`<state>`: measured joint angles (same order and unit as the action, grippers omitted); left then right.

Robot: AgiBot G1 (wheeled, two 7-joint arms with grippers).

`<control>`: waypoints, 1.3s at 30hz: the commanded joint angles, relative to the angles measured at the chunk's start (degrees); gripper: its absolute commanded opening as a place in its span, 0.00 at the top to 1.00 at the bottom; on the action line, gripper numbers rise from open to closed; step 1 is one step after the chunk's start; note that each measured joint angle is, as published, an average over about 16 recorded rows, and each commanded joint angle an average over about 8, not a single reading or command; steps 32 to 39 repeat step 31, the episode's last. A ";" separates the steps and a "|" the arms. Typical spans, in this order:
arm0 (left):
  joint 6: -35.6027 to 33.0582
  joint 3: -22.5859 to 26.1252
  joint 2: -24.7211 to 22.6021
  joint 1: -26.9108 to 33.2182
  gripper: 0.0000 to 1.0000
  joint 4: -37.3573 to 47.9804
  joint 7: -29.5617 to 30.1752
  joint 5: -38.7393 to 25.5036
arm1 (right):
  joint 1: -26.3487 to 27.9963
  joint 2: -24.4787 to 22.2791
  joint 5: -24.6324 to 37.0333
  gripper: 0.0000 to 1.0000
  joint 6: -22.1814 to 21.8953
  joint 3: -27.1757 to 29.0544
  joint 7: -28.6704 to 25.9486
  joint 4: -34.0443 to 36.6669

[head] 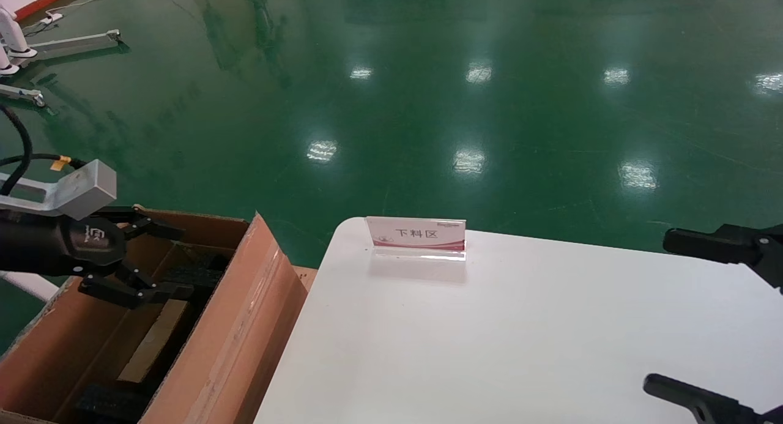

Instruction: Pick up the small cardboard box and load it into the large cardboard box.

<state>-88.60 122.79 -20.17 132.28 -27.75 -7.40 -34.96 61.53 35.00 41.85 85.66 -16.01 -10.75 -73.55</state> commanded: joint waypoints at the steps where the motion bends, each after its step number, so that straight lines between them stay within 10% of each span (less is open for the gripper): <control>1: 0.25 -0.62 -0.49 -0.51 0.00 -0.08 0.80 -0.57 | 0.00 0.00 0.00 0.00 0.00 0.00 0.00 0.00; 24: 1.12 -19.26 -3.71 -13.03 0.00 -7.80 5.03 -2.58 | 0.00 0.00 0.00 0.00 0.00 0.00 0.00 0.00; 31: 1.20 -23.11 -4.22 -15.57 0.00 -9.46 5.63 -2.79 | 0.00 0.00 0.00 0.41 0.00 0.00 0.00 0.00; 39: 1.20 -23.11 -4.22 -15.57 0.00 -9.46 5.63 -2.79 | 0.00 0.00 0.00 0.41 0.00 0.00 0.00 0.00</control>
